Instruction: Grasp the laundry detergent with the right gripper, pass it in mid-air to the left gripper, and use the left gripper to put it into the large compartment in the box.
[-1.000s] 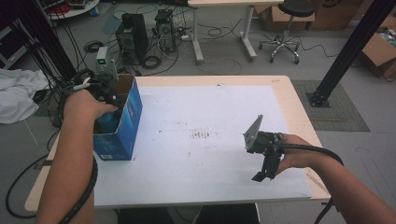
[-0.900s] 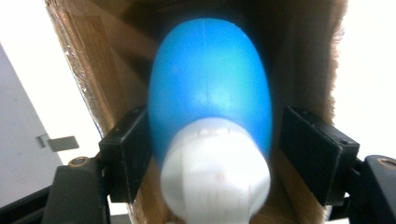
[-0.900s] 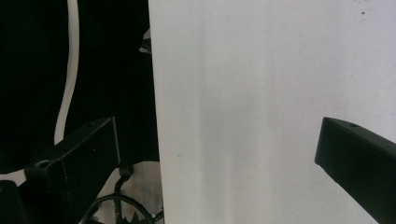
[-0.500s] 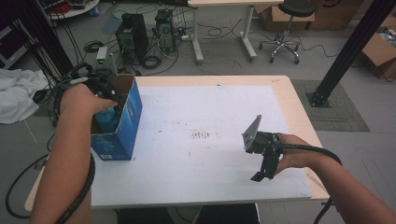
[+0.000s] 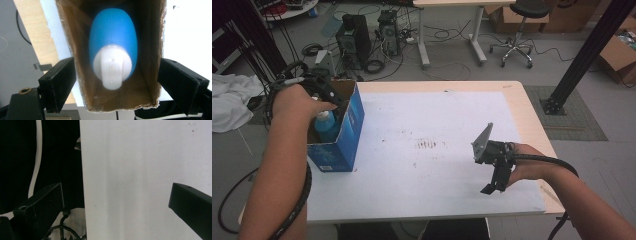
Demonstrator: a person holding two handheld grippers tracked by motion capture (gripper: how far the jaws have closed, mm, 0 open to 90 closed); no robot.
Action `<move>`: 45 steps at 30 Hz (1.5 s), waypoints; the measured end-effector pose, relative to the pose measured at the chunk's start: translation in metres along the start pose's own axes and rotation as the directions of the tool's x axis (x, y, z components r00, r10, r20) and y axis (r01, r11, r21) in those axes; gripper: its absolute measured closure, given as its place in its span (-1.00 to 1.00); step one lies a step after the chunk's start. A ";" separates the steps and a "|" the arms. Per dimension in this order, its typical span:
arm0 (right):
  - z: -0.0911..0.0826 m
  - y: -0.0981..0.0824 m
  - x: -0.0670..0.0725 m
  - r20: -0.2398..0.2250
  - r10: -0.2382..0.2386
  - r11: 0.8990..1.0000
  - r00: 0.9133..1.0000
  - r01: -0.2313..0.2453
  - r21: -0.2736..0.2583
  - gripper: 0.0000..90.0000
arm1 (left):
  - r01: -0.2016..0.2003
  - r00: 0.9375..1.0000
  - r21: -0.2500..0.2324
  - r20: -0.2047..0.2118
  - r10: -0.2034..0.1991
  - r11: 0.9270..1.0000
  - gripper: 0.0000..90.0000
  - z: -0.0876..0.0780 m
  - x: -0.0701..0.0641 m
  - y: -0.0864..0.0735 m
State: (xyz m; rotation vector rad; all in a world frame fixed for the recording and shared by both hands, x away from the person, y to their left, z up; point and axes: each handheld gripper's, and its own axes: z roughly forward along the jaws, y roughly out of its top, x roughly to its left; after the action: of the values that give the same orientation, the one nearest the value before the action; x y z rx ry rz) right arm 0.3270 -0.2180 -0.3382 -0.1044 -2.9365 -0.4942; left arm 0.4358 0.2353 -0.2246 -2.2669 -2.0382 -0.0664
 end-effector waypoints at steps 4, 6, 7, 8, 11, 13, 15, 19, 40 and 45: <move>0.000 0.000 0.000 0.000 -0.002 1.000 1.000 0.002 -0.004 -1.00 | 0.000 1.000 -0.002 -0.012 0.000 1.000 -0.66 -0.006 0.000 -0.002; 0.000 -0.001 0.000 -0.001 -0.003 1.000 1.000 0.003 -0.004 -1.00 | 0.004 1.000 -0.006 -0.016 -0.004 1.000 -0.66 -0.010 -0.001 -0.003; 0.000 -0.001 0.001 -0.002 -0.003 1.000 1.000 0.003 -0.006 -1.00 | 0.008 1.000 -0.008 -0.017 -0.008 1.000 -0.66 -0.011 -0.001 -0.003; 0.000 -0.001 0.001 -0.001 -0.003 1.000 1.000 0.003 -0.006 -1.00 | 0.012 1.000 -0.011 -0.018 -0.012 1.000 -0.68 -0.013 -0.001 -0.004; 0.000 -0.001 0.001 -0.001 -0.004 1.000 1.000 0.004 -0.008 -1.00 | 0.012 1.000 -0.014 -0.028 -0.013 1.000 -0.73 -0.019 -0.001 -0.005; -0.001 -0.001 0.002 0.001 -0.003 1.000 1.000 0.003 -0.007 -1.00 | 0.008 0.999 -0.018 -0.038 -0.009 1.000 -0.75 -0.023 -0.001 -0.006; -0.002 -0.001 0.002 0.000 -0.005 1.000 1.000 0.005 -0.005 -1.00 | 0.006 0.999 -0.020 -0.041 -0.007 1.000 -0.77 -0.026 -0.002 -0.007; -0.003 0.001 0.003 0.001 -0.006 1.000 1.000 0.006 -0.006 -1.00 | -0.003 0.999 -0.024 -0.051 0.001 1.000 -0.79 -0.032 -0.003 -0.009; -0.005 0.001 0.005 -0.001 -0.007 1.000 1.000 0.007 -0.013 -1.00 | -0.107 0.992 -0.050 -0.074 0.103 0.993 -1.00 -0.060 -0.028 -0.016; -0.006 0.000 0.004 0.000 -0.004 1.000 1.000 0.004 -0.010 -1.00 | -0.210 0.977 -0.071 -0.062 0.206 0.975 -1.00 -0.063 -0.044 -0.016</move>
State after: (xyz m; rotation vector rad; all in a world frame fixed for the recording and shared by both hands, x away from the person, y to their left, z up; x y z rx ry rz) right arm 0.3237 -0.2196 -0.3320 -0.1002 -2.9349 -0.5095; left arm 0.4172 0.1873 -0.1657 -2.4817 -1.7906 -0.1932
